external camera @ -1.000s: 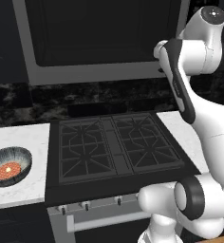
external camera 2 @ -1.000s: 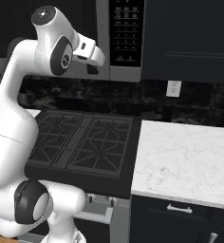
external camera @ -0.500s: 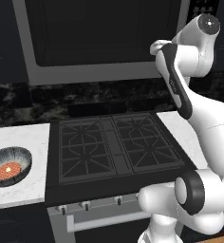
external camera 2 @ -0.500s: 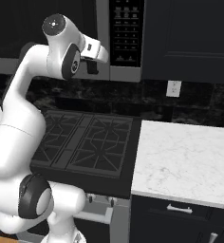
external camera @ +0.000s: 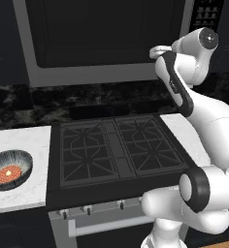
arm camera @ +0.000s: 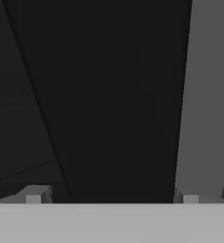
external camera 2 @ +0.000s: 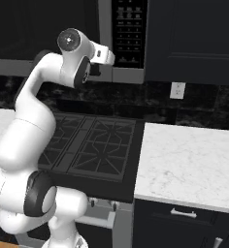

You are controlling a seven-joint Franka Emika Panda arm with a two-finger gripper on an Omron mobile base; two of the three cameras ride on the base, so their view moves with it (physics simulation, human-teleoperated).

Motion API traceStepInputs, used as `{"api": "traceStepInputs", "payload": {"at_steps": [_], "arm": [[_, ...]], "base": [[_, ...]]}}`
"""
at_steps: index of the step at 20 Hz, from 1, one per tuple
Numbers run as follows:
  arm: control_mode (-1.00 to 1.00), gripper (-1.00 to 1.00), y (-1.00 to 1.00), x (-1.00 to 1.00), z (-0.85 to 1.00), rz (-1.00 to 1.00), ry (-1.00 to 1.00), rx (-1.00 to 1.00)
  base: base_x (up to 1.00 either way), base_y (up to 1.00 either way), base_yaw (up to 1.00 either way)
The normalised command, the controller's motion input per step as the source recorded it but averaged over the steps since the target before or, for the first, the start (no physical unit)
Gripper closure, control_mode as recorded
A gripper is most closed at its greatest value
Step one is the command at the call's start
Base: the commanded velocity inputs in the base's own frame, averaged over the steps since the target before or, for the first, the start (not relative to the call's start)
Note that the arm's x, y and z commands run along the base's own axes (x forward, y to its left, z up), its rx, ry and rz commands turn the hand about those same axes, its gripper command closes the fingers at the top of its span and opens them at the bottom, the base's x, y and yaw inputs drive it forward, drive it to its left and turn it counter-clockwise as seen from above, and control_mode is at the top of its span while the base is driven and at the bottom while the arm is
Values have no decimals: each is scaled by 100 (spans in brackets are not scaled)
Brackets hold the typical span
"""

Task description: Open the microwave, place the bowl with waffle inside the microwave, then close the microwave door and turn it on.

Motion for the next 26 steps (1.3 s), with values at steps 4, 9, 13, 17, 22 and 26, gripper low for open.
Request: {"api": "traceStepInputs", "payload": {"at_steps": [4, 9, 13, 17, 22, 26], "arm": [[-100, -100, 0, 50, -39, 6, -12, -5], [-100, 100, 8, 64, -45, 5, -5, -10], [-100, 100, 51, 71, -23, 5, 0, -12], [-100, 100, 63, 59, 0, 14, 0, -1], [-100, 100, 74, 19, 2, 17, 6, 0], [-100, 100, 100, -23, 27, 8, 26, -13]], "base": [[0, 0, 0], [0, 0, 0], [0, 0, 0], [0, 0, 0], [0, 0, 0], [0, 0, 0]]}}
